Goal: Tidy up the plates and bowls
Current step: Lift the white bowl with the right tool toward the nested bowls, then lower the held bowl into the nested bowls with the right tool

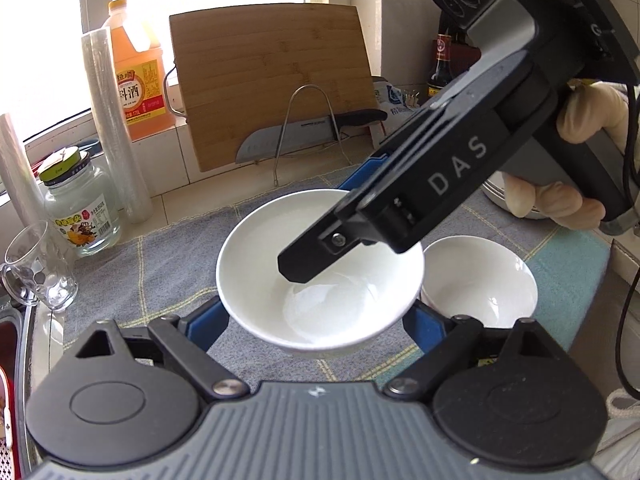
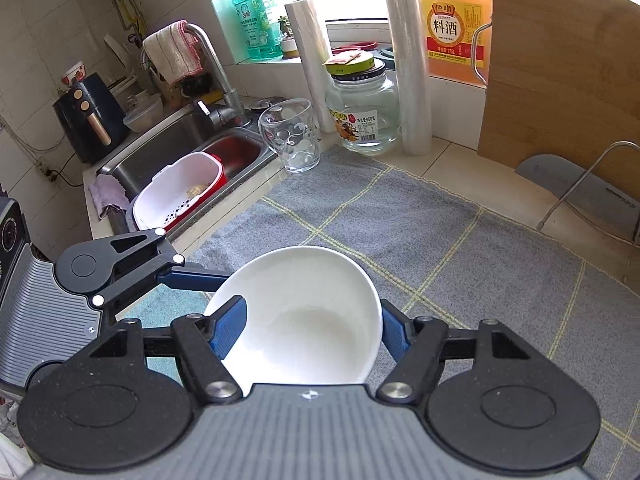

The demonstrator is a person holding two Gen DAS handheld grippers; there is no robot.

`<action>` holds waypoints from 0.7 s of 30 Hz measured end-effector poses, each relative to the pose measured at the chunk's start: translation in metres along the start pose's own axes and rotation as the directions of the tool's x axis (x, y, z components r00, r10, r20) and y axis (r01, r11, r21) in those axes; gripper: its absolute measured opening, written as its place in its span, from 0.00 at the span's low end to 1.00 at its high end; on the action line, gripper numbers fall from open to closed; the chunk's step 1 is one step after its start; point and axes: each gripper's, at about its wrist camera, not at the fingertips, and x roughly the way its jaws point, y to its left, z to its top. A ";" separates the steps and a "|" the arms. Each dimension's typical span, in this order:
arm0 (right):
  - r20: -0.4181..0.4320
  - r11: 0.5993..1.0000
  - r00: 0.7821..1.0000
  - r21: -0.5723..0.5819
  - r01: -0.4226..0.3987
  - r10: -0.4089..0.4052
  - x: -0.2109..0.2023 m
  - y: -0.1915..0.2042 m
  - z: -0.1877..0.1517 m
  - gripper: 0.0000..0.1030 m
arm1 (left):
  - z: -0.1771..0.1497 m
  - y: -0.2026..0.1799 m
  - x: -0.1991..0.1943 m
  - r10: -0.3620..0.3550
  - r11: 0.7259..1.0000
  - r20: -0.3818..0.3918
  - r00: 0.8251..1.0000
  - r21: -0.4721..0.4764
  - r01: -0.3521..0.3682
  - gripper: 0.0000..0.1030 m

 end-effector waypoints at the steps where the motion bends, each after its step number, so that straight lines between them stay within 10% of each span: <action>1: 0.003 1.000 1.000 0.003 0.005 -0.005 -0.006 -0.001 -0.003 0.73 | 0.002 -0.005 0.000 -0.006 1.000 0.001 1.000 0.007 0.006 0.90; 21: 0.041 0.989 0.992 0.099 0.112 -0.116 -0.079 -0.036 -0.076 0.73 | 0.018 -0.089 0.018 -0.132 0.986 -0.011 0.991 0.107 0.132 0.90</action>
